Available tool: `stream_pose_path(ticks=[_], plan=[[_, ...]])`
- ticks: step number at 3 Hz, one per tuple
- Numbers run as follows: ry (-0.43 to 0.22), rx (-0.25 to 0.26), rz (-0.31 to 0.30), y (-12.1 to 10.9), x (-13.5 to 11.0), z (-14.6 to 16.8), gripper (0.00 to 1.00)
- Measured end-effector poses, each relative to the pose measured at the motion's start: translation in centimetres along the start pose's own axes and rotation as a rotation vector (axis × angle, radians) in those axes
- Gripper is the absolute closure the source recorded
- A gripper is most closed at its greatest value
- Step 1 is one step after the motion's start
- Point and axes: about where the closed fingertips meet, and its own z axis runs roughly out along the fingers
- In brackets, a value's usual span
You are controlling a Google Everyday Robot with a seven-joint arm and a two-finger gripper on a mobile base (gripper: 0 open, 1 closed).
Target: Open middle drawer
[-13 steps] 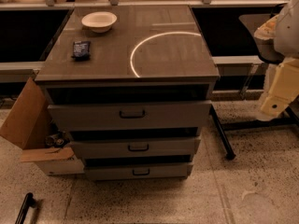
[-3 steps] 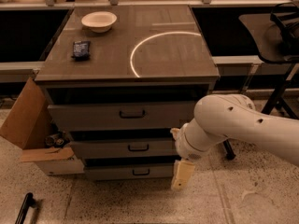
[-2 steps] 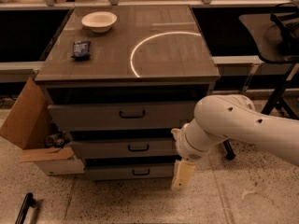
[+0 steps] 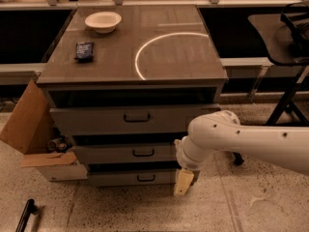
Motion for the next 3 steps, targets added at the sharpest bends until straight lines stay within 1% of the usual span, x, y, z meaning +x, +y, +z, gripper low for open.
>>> stream_pose_path(ticks=[1,2,3], plan=[[0.018,0.006,-0.013,-1.2,1.2,5.0,0.00],[0.018,0.006,-0.013,-1.2,1.2,5.0,0.00],[0.020,0.018,-0.026,-1.9,1.9,6.2,0.00]])
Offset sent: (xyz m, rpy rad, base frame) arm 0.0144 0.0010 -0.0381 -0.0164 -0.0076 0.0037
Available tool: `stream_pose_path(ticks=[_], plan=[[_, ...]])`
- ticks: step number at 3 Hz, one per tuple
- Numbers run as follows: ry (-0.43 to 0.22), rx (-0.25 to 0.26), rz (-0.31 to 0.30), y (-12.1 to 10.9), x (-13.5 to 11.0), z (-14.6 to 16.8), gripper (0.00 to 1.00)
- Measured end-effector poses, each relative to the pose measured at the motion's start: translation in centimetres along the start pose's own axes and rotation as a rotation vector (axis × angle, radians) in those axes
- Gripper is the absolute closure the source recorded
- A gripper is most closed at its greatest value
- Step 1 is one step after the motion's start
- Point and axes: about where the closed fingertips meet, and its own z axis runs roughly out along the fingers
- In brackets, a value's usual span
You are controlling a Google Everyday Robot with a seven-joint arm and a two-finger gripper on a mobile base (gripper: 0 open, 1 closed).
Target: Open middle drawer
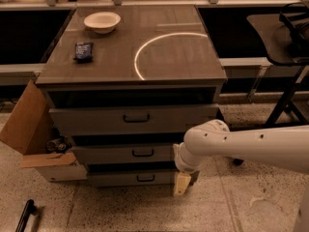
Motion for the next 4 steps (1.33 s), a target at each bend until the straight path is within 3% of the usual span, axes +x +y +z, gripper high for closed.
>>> stream_pose_path(ticks=[4], plan=[[-0.109,0.115,-0.163,-6.4,2.5,7.0,0.00]])
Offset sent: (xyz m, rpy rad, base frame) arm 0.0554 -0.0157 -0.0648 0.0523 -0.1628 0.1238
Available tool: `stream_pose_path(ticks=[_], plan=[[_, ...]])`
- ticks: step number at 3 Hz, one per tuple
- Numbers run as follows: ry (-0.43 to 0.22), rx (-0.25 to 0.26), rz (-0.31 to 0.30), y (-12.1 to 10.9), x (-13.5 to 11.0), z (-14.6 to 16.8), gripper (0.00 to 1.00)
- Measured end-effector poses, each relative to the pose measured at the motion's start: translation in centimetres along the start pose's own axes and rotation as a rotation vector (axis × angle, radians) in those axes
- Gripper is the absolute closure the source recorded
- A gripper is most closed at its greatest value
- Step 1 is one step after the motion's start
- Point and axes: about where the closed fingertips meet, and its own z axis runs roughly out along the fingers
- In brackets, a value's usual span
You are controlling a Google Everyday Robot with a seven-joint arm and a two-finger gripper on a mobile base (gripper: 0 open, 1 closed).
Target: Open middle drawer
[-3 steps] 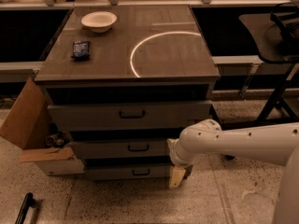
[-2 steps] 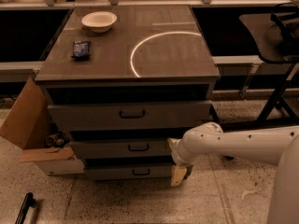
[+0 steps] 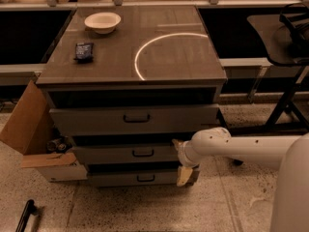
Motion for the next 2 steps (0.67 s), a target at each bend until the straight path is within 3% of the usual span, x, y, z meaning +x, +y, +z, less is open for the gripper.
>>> stream_pose_path(ticks=[2], plan=[[-0.026,-0.001,0.000,-1.8,1.2,2.2,0.00]])
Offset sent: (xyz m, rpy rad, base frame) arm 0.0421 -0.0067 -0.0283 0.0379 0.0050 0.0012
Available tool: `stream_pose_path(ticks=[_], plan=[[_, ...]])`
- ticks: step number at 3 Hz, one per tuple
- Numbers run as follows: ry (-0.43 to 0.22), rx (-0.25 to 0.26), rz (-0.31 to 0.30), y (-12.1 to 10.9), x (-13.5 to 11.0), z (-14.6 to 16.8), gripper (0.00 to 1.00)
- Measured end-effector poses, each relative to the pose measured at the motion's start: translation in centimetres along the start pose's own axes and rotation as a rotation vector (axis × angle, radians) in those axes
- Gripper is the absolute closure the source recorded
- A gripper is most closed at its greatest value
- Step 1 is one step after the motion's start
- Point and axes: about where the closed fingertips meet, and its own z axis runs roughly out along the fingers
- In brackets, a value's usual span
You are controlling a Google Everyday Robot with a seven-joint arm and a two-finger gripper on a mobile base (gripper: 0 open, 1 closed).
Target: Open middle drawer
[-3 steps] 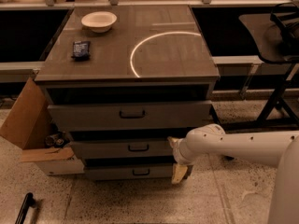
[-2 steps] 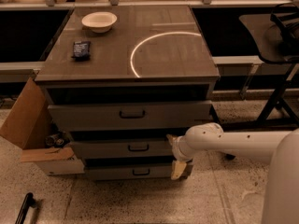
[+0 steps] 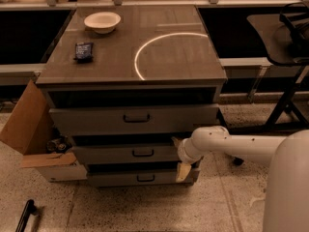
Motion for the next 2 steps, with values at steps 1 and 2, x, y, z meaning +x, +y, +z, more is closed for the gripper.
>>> stream_pose_path(ticks=[1,2], plan=[[-0.006,-0.022,0.006,-0.44,0.56,1.43,0.00],[-0.001,-0.013,-0.003,-0.20,0.63,1.31,0.18]])
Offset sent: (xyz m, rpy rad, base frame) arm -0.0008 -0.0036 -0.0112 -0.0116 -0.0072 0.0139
